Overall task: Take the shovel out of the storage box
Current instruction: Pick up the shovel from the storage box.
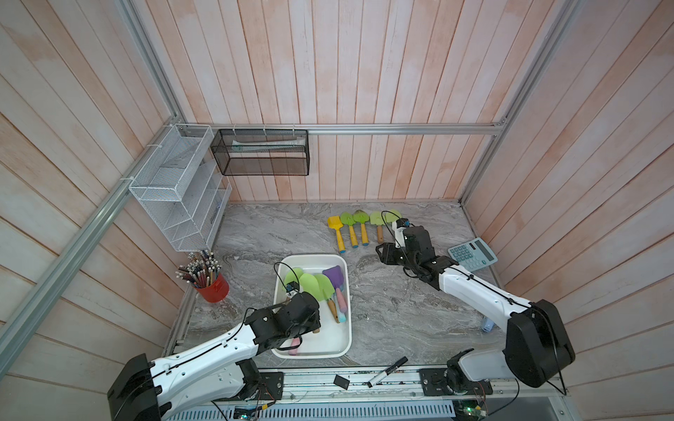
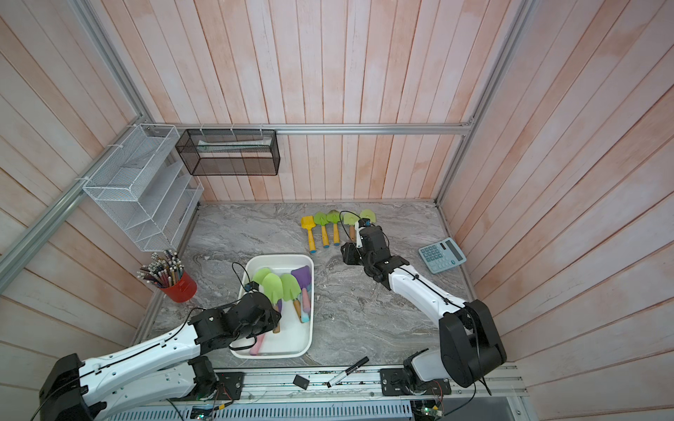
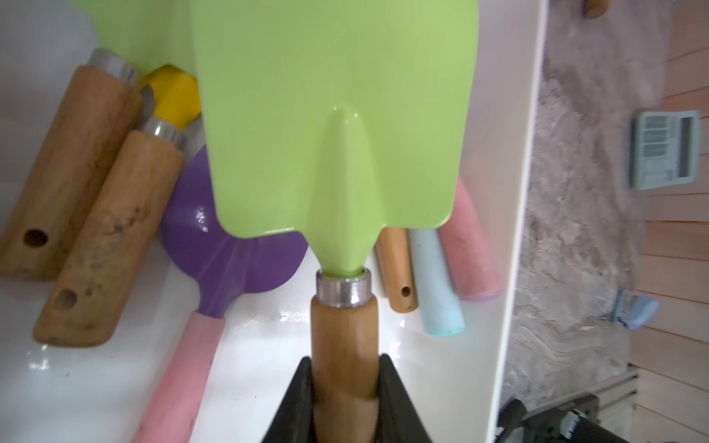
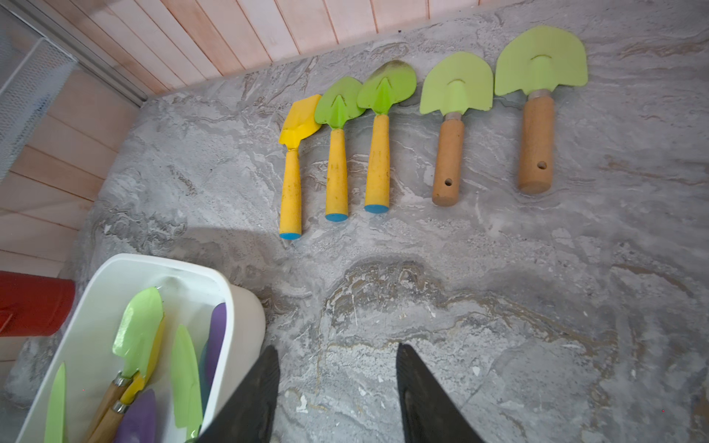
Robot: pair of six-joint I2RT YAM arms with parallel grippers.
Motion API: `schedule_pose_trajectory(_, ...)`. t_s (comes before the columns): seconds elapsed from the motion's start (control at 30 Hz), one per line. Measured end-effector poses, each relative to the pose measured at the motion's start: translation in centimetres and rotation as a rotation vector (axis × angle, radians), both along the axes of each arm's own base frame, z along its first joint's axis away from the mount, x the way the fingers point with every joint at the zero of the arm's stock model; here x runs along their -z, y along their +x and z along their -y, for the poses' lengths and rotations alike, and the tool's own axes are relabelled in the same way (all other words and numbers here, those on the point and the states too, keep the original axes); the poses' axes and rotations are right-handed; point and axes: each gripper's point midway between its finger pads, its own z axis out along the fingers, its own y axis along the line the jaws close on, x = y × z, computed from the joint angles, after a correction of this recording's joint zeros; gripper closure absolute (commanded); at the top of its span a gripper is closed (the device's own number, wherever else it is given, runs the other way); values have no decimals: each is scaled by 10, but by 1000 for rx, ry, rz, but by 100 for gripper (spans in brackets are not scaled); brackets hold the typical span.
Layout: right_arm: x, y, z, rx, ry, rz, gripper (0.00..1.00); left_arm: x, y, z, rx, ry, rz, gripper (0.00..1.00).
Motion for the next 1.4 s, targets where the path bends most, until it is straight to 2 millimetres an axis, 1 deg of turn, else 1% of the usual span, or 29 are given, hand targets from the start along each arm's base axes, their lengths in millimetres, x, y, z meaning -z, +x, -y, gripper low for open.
schedule_pose_trajectory(0.1, -5, -6, -6, -30, 42, 0, 49, -12, 12, -4, -2, -71, 39, 79)
schedule_pose_trajectory(0.27, -8, -19, -21, -99, 126, -19, 48, -24, 26, -5, 24, -157, 74, 79)
schedule_pose_trajectory(0.37, -11, -28, -35, -159, 182, -34, 48, -33, 32, 0, 58, -220, 102, 79)
schedule_pose_trajectory(0.53, -27, -45, -62, -292, 315, -36, 47, -49, 39, 12, 128, -358, 159, 79)
schedule_pose_trajectory(0.67, -39, -66, -82, -413, 438, -53, 46, -56, 38, 16, 168, -463, 195, 79)
schedule_pose_trajectory(0.77, -49, -82, -98, -509, 517, -64, 44, -67, 35, 18, 194, -536, 233, 79)
schedule_pose_trajectory(0.9, -59, -102, -119, -629, 590, -78, 41, -91, 34, 23, 242, -619, 295, 79)
schedule_pose_trajectory(1.03, -60, -118, -136, -721, 656, -114, 40, -113, 30, 29, 292, -696, 351, 79)
schedule_pose_trajectory(1.17, -58, -132, -146, -780, 711, -159, 39, -119, 25, 31, 319, -736, 367, 79)
schedule_pose_trajectory(1.4, -69, -153, -164, -882, 780, -172, 39, -126, 19, 34, 356, -781, 382, 79)
